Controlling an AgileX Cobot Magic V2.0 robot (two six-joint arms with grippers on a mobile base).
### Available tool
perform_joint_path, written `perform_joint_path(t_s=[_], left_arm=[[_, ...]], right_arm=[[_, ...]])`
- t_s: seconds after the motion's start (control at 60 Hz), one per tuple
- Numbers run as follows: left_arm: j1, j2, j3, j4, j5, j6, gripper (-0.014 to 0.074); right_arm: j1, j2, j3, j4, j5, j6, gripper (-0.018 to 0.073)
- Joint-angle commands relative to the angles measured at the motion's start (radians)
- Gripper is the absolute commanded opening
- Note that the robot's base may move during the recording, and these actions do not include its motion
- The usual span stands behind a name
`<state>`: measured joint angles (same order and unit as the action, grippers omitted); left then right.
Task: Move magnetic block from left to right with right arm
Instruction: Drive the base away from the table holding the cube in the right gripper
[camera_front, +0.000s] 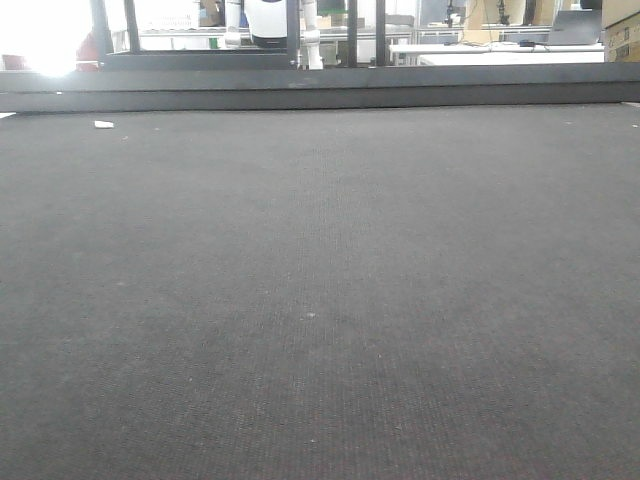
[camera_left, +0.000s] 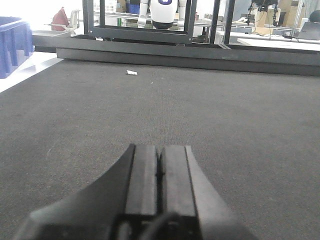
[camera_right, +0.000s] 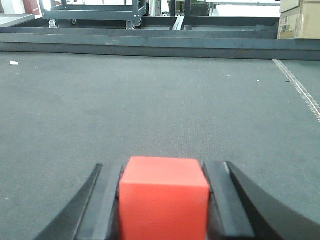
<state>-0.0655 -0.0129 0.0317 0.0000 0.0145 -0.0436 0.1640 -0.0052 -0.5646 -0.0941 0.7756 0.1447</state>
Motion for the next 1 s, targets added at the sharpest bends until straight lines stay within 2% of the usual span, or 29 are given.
perform_joint_path(t_s=[0.0, 0.983], left_arm=[[0.001, -0.014, 0.008, 0.0, -0.09, -0.004, -0.0116], [0.001, -0.014, 0.008, 0.0, -0.09, -0.004, -0.0116]], right_arm=[[-0.005, 0.018, -0.031, -0.01, -0.084, -0.01, 0.0203], [-0.005, 0.018, -0.031, -0.01, -0.084, -0.01, 0.0203]])
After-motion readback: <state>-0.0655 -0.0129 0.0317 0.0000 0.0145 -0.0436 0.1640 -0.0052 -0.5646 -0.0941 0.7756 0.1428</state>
